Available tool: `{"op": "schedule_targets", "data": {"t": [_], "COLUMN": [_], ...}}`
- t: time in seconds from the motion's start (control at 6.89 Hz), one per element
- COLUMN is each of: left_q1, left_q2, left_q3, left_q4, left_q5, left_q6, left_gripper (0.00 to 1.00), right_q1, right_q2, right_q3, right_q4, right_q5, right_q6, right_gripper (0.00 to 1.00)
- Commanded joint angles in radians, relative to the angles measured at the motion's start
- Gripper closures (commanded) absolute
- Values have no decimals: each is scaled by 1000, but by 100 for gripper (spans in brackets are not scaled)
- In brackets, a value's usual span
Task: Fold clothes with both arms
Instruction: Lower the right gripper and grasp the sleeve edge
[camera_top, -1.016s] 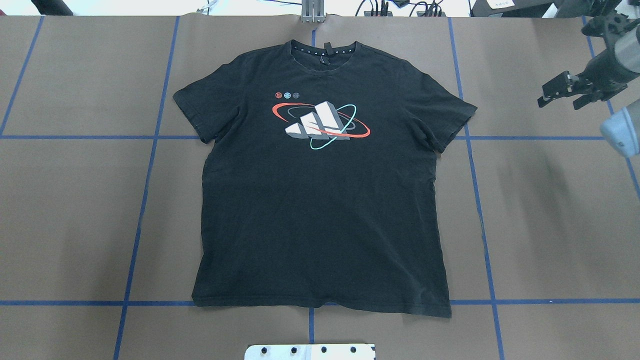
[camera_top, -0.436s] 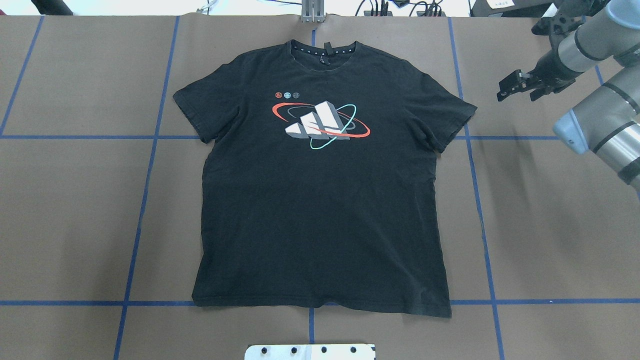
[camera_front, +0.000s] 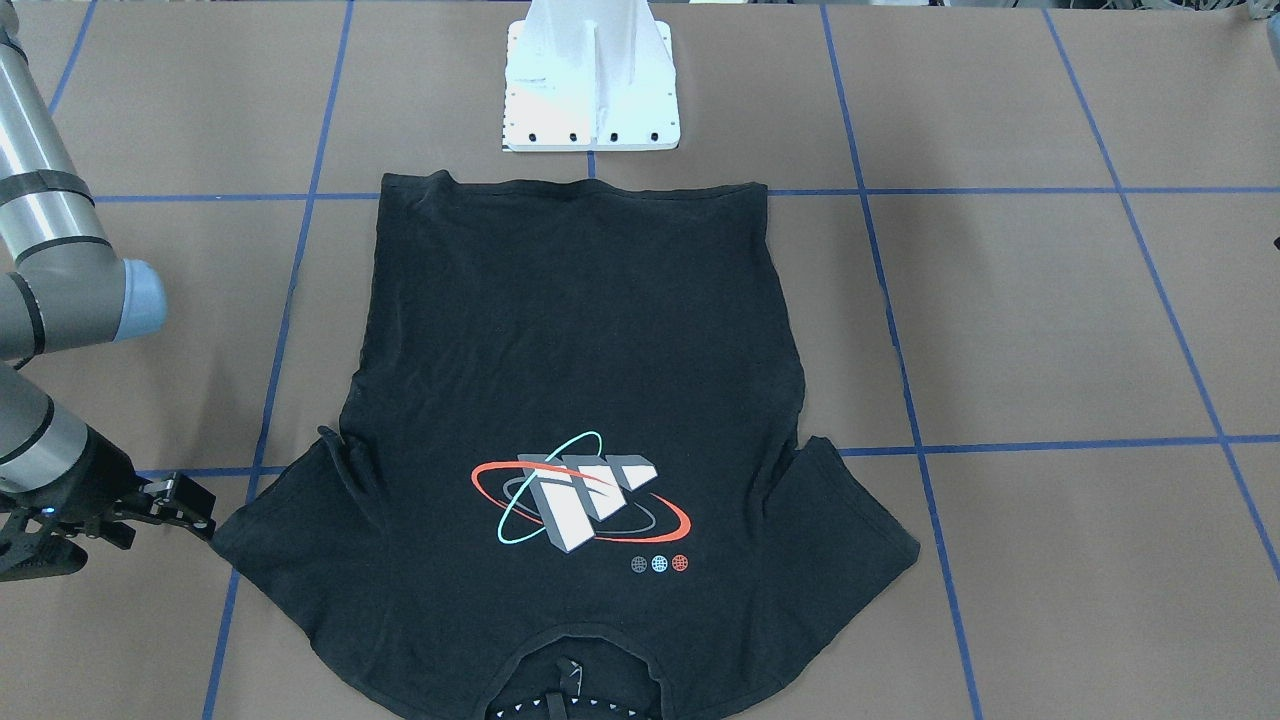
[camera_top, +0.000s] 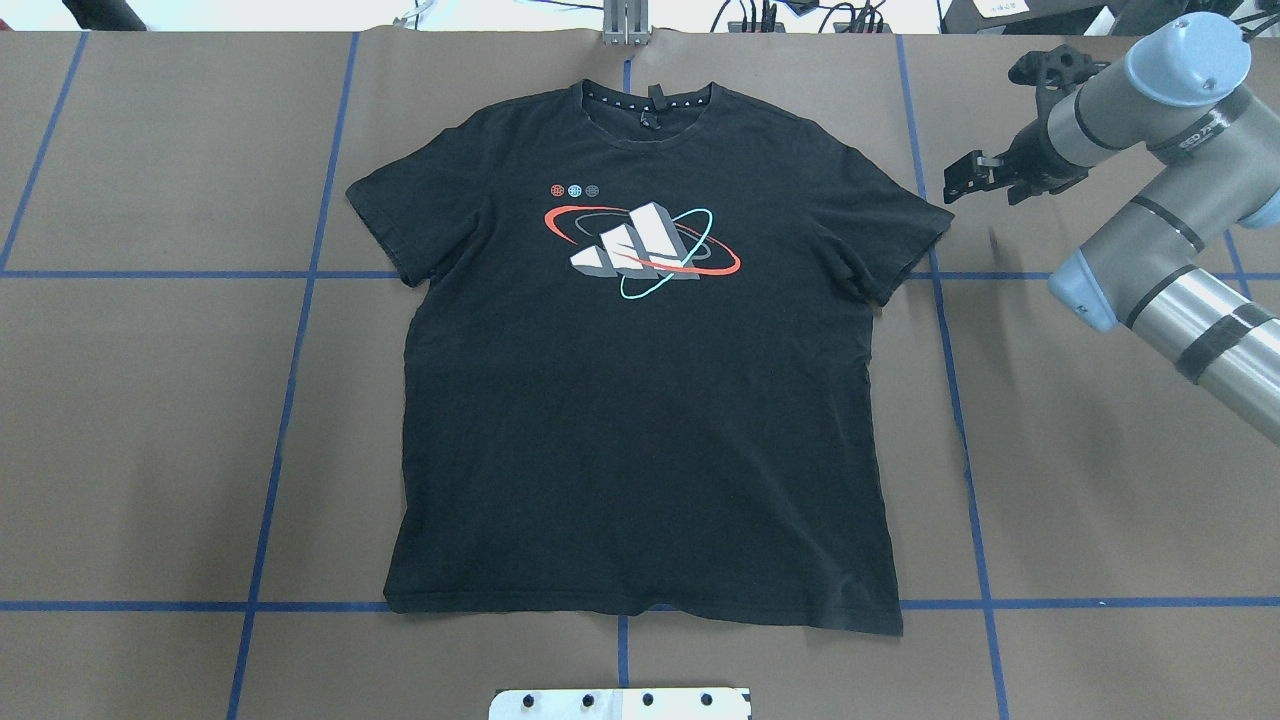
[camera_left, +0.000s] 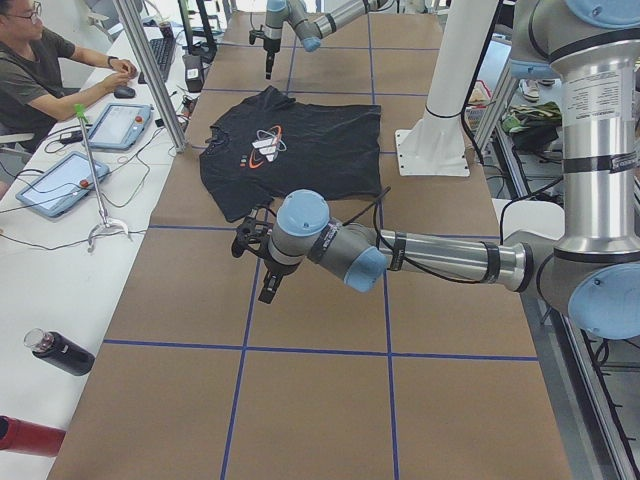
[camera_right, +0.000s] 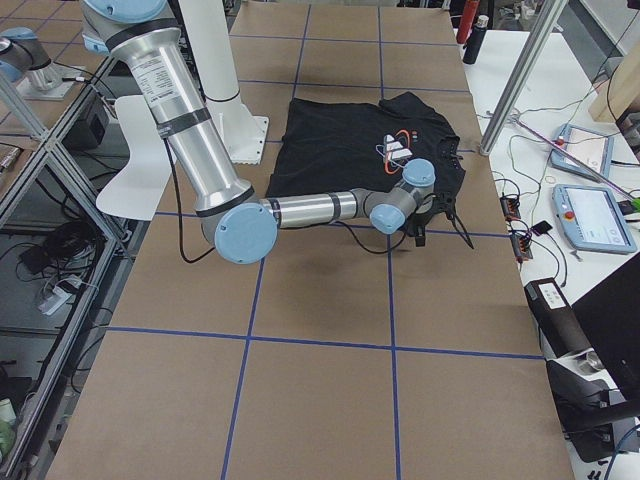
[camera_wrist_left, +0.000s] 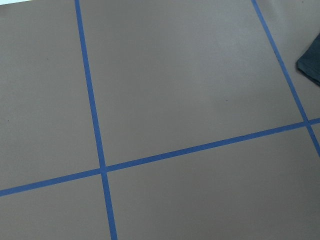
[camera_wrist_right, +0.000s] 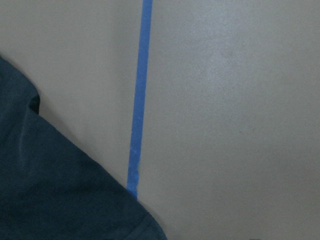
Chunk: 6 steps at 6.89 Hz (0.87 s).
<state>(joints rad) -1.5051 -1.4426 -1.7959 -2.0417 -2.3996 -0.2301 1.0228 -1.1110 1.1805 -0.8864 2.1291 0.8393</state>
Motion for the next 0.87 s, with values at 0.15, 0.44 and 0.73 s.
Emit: {"op": "schedule_targets", "data": {"t": [0.15,0.44,0.73], "left_q1": [0,-1,0], "left_q2": [-1,-1,-1], "left_q3": [1,1,3], "left_q4": [0,0,0], "left_q5": [2,0,0], "left_q6": [2,2,0], "left_gripper": [0,0,0], "right_q1": [-21,-33,-35], "right_q2": [13,33,31], "right_q3": [-22,-56,-55], "right_q4": [18,20,20], "right_q5": [-17,-24,-24], "right_q6": [14,12,14], "right_gripper": [19,22,24]}}
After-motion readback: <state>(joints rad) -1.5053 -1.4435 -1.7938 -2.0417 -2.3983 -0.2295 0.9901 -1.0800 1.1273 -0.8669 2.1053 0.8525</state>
